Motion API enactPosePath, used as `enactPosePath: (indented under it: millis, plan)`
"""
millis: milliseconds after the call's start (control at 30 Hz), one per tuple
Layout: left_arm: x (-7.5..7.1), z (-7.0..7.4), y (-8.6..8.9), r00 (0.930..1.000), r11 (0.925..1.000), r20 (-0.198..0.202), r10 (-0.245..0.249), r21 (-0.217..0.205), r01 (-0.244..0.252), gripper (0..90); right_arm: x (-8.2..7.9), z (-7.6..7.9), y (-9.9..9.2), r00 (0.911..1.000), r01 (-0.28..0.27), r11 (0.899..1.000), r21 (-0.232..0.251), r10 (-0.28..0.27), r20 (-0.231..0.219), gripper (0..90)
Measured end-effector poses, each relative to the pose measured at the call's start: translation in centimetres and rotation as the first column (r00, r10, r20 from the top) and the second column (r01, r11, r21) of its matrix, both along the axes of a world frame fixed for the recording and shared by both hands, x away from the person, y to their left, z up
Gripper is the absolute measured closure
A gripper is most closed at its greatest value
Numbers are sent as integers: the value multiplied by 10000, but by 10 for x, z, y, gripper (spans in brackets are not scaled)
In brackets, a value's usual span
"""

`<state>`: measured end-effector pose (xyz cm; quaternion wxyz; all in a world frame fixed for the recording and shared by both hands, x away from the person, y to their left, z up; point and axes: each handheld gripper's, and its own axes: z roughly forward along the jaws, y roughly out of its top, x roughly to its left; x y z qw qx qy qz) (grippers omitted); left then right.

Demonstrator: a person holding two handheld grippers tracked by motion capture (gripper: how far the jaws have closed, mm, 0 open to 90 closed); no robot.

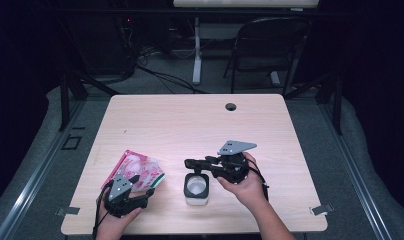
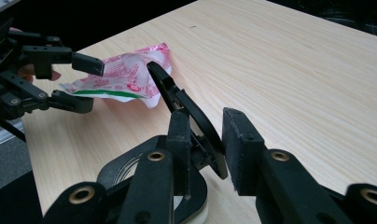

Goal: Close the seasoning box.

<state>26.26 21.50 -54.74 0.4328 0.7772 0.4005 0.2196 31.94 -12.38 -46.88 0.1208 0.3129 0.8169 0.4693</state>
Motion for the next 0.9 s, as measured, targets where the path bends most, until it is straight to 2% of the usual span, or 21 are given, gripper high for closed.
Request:
enactPosePath:
  millis: [567,800,900]
  plan:
    - [-1,9,-6,9996,9997,142,-229,-28,229,303,-5,1,1,9999,-165,9998,-86,164,-8,707]
    - [-4,18,-20,9959,9969,470,-769,-121,775,309,-9,0,1,9998,-215,9997,-96,215,0,690]
    - [-5,20,-25,9945,9954,443,-950,-88,955,314,-10,0,0,9997,-229,9997,-59,229,12,681]
